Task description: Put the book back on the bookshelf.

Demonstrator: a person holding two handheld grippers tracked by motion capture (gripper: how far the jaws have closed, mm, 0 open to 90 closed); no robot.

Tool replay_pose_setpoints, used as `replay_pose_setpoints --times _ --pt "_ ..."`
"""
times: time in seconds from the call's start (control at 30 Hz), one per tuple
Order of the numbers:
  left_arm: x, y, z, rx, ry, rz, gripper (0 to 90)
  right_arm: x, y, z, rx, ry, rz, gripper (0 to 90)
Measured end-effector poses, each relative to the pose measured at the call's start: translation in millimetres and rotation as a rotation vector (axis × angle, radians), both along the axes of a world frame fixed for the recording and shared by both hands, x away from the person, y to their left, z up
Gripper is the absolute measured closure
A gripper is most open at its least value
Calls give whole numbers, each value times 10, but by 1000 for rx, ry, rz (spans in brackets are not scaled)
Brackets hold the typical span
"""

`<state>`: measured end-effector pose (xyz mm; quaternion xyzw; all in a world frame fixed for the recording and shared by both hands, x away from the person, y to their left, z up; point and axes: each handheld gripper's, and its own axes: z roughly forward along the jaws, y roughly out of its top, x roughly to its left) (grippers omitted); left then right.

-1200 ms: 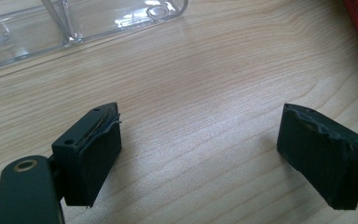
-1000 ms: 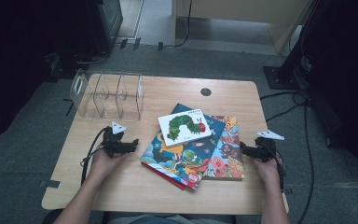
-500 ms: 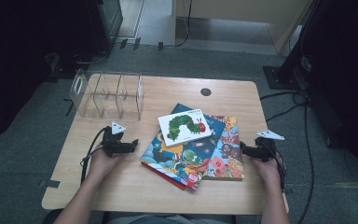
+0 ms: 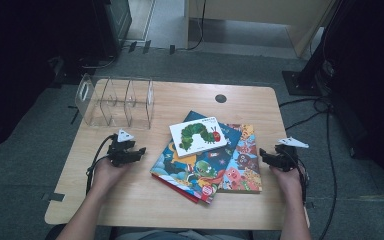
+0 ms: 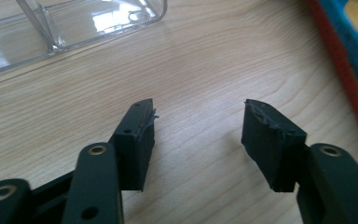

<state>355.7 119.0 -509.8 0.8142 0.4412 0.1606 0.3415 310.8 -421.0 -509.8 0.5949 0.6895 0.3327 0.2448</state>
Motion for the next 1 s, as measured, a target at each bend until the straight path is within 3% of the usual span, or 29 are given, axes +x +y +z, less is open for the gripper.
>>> replay_pose_setpoints --times 0.03,0.1,0.2,0.27,0.33,0.37,0.5,0.63,0.83,0.93,1.0 --pt "-2 15 50 -37 12 3 487 -5 13 29 8 -11 8 331" --pt "16 7 116 -56 47 -4 512 -12 71 107 38 -29 50 389" --pt "11 -15 166 -85 64 -25 607 -22 223 199 60 -52 123 512" --pt "-1 -48 188 -81 68 -61 652 2 310 224 92 -39 164 547" --pt "-12 -69 197 -78 64 -67 676 19 352 231 103 -30 177 568" --pt "-21 -91 217 -98 66 -89 733 50 430 237 98 -24 200 630" --pt "-30 -117 247 -139 82 -102 825 126 572 225 84 -12 223 769" --pt "-45 -221 288 -150 96 -128 895 222 697 213 89 15 247 801" --pt "-59 -450 332 -172 101 -160 900 312 866 230 82 17 287 899" --pt "-82 -564 308 -157 114 -168 900 378 918 217 100 26 322 900" --pt "-102 -616 296 -143 113 -181 900 408 948 213 93 27 316 900"
